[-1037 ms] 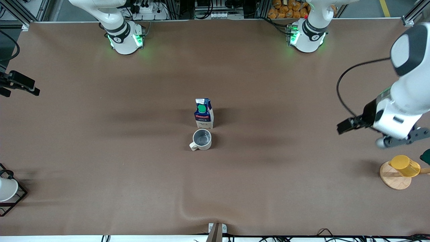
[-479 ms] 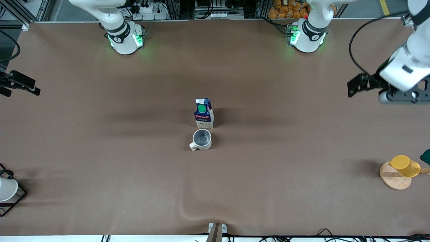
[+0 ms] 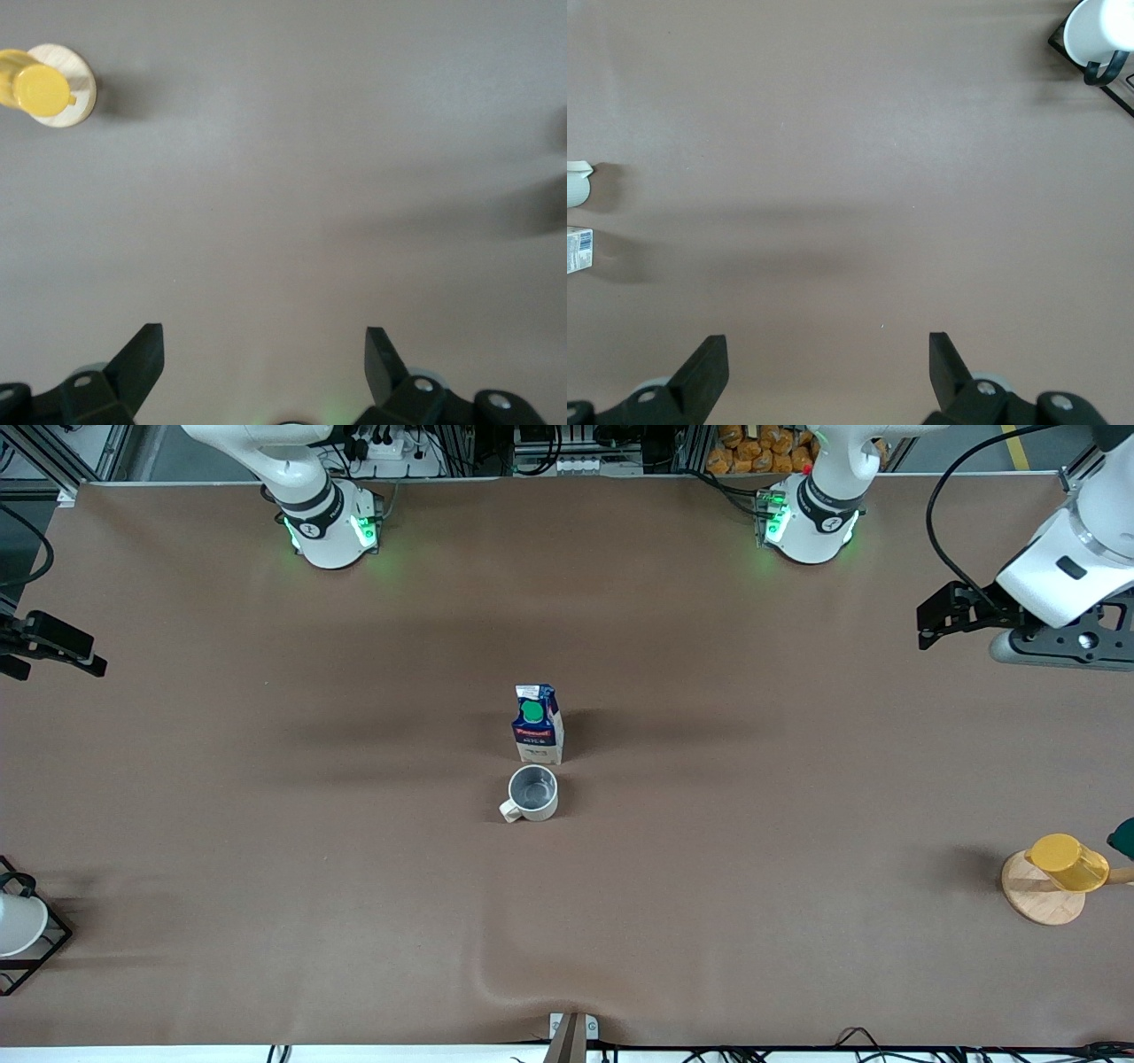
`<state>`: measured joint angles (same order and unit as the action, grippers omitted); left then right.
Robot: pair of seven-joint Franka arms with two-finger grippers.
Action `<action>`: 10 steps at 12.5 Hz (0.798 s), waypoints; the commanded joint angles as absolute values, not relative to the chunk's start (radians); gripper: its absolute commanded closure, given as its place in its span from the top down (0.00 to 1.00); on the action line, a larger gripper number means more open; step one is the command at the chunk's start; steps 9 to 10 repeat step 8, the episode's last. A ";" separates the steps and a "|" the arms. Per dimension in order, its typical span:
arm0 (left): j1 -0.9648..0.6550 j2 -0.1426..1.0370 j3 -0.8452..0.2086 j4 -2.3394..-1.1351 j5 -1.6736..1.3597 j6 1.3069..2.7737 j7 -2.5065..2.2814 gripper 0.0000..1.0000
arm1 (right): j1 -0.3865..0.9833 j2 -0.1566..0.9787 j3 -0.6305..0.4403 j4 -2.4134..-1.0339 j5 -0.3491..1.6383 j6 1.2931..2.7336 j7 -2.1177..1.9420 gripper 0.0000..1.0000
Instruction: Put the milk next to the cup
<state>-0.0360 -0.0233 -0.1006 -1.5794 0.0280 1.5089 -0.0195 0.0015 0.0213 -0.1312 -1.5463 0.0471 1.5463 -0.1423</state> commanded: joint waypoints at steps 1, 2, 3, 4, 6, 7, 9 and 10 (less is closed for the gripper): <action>-0.064 -0.038 -0.069 -1.562 0.011 1.479 0.000 1.00 | 0.005 0.014 -0.129 -1.551 0.031 1.540 -0.127 1.00; -0.058 -0.038 -0.071 -1.562 0.003 1.479 0.000 1.00 | 0.005 0.014 -0.129 -1.551 0.031 1.542 -0.127 1.00; -0.058 -0.038 -0.069 -1.560 -0.006 1.479 0.000 1.00 | 0.005 0.014 -0.129 -1.551 0.031 1.540 -0.127 1.00; -0.058 -0.034 -0.063 -1.548 -0.008 1.477 0.000 1.00 | 0.005 0.014 -0.129 -1.551 0.031 1.540 -0.127 1.00; -0.058 -0.032 -0.063 -1.548 -0.009 1.477 0.002 1.00 | 0.005 0.014 -0.129 -1.551 0.031 1.540 -0.127 1.00; -0.058 -0.032 -0.063 -1.548 -0.009 1.477 0.002 1.00 | 0.005 0.014 -0.129 -1.552 0.031 1.540 -0.127 1.00; -0.055 -0.032 -0.063 -1.548 -0.009 1.477 0.002 1.00 | 0.005 0.014 -0.129 -1.551 0.031 1.540 -0.127 1.00; -0.055 -0.032 -0.063 -1.548 -0.009 1.477 0.002 1.00 | 0.005 0.014 -0.129 -1.551 0.031 1.540 -0.127 1.00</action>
